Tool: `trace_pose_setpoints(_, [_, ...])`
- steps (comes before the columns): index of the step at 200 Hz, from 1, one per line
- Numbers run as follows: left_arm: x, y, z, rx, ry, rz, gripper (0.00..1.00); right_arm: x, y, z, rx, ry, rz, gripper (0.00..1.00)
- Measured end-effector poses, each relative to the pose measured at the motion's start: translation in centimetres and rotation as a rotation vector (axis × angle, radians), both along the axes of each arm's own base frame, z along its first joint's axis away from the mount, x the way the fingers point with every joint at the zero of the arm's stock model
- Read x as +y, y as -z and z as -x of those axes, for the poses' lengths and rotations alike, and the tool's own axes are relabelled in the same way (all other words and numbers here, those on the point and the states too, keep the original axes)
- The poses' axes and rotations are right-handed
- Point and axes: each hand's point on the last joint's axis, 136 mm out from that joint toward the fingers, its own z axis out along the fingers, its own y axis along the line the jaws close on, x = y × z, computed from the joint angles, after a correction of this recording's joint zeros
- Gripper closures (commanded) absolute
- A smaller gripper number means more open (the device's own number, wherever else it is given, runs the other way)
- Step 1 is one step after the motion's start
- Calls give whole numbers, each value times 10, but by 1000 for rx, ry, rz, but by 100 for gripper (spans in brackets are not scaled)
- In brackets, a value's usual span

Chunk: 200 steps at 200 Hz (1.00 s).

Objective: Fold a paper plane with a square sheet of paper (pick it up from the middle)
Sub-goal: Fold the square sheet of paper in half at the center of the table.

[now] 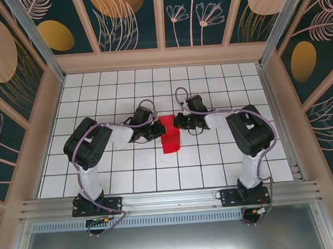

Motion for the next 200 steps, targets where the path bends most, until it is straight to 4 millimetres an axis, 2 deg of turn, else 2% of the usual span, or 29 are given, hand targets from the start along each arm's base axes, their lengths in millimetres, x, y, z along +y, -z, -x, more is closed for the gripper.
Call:
trace_pose_setpoints(12, [0, 0, 0, 0, 0, 0, 100, 0, 6, -1, 18, 1, -2, 100])
trace_pose_setpoints(49, [0, 0, 0, -3, 0, 2, 100, -4, 6, -12, 19, 27, -17, 100])
trace_pose_setpoints(97, [0, 1, 0, -8, 0, 5, 100, -33, 5, -32, -4, 121, 2, 100])
trace_pose_setpoints(118, [0, 0, 0, -8, 0, 5, 100, -39, -2, -35, -21, 144, 3, 100])
trace_pose_setpoints(131, [0, 0, 0, -8, 0, 5, 100, -33, -11, -32, -40, 134, -13, 100])
trace_pose_setpoints(157, [0, 1, 0, -8, 0, 5, 100, -5, -23, -21, -66, 78, -56, 100])
trace_pose_setpoints(176, [0, 1, 0, -8, 0, 5, 100, 8, -21, -13, -50, 52, -73, 100])
trace_pose_setpoints(200, [0, 1, 1, -8, 0, 5, 100, 8, -7, -16, -15, 65, -68, 100])
